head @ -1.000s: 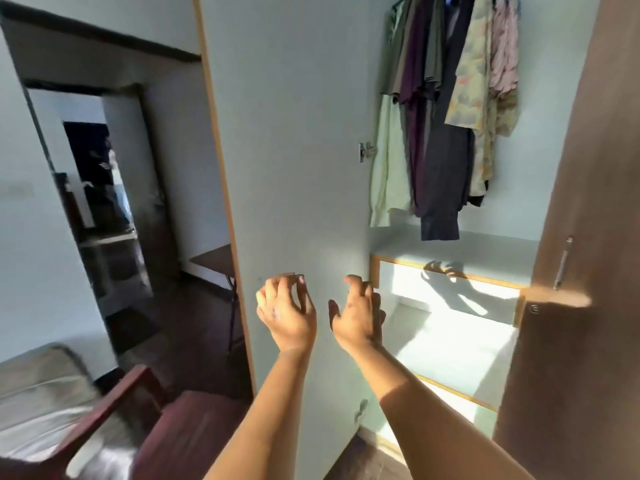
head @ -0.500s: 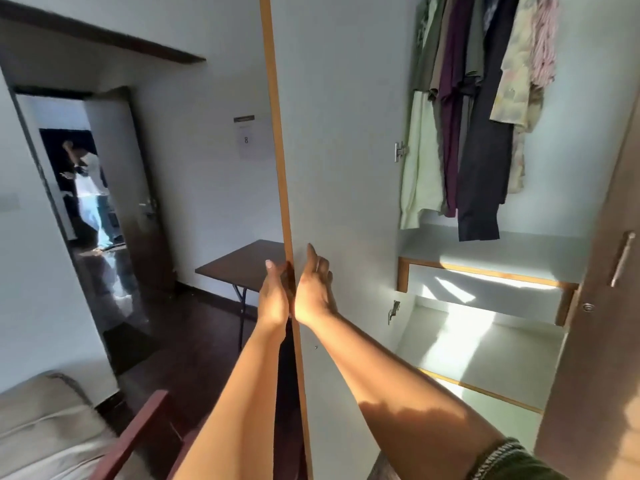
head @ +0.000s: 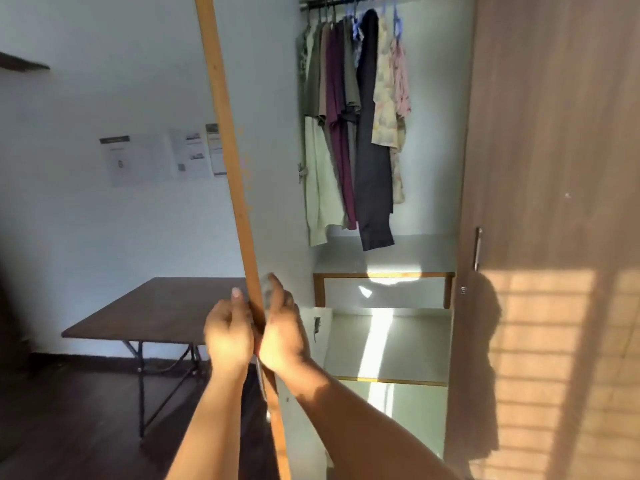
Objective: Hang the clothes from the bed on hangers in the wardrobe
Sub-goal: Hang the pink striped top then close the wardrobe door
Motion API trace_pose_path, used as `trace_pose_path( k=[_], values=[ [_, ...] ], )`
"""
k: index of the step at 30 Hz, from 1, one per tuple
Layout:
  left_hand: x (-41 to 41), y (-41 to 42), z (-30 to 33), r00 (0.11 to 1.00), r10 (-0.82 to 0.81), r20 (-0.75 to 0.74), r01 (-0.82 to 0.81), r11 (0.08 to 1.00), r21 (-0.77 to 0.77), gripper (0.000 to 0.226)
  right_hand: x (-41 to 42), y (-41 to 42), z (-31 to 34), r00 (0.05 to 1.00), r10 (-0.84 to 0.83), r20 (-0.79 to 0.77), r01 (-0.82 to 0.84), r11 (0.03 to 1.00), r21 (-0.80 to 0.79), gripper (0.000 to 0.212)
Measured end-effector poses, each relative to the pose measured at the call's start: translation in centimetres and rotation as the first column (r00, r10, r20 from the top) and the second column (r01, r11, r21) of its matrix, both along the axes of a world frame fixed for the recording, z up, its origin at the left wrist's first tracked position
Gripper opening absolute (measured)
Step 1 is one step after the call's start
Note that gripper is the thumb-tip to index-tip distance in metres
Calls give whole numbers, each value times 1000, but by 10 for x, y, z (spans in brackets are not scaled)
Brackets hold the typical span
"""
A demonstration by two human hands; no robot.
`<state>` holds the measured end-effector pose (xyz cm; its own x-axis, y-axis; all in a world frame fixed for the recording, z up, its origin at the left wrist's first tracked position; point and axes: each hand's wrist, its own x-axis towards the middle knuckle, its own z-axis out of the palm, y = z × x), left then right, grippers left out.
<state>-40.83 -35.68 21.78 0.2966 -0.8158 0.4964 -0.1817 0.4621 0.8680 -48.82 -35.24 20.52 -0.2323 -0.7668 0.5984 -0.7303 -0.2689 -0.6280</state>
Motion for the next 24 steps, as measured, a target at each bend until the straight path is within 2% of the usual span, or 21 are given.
trace_pose_path(
  k=[2,4,6,8,9,10,12,13,14,15,19,24],
  values=[
    [-25,5,-2,996,-23,82,32,993,-110,46,-28,10,-4,994,19,105,-12,998,-67,66],
    [-56,8,-3,991,-69,110,87,982,-166,35,-57,17,-8,989,-128,71,138,977,-162,62],
    [-91,0,-11,981,-189,43,193,974,-115,25,-89,21,-12,946,-320,-53,287,903,-320,49],
    [-133,-20,-28,949,-316,8,316,948,-36,24,-121,27,-13,933,-356,-55,307,866,-395,35],
    [-154,-32,-40,948,-317,33,318,948,-8,20,-138,29,-15,941,-336,-40,293,867,-403,31],
    [-175,-41,-51,949,-314,35,313,949,32,16,-154,34,-13,964,-263,37,258,897,-359,29],
    [-210,-45,-68,950,-247,189,235,968,84,14,-190,41,-11,956,-85,282,138,975,-174,29],
    [-226,-37,-71,929,-254,268,250,967,49,20,-208,41,-9,936,-63,346,106,989,-107,29],
    [-241,-29,-73,902,-252,352,290,955,-60,22,-226,41,-7,931,-84,356,122,989,-86,30],
    [-253,-18,-71,879,-258,401,324,940,-106,21,-244,39,-6,915,-97,391,138,988,-76,32],
    [-317,-11,-72,747,-347,568,489,865,-115,12,-311,26,-4,807,-138,574,179,984,-15,21],
    [-384,-49,-92,704,-186,685,478,838,-263,23,-396,-3,1,805,-166,569,172,984,44,20]
  ],
)
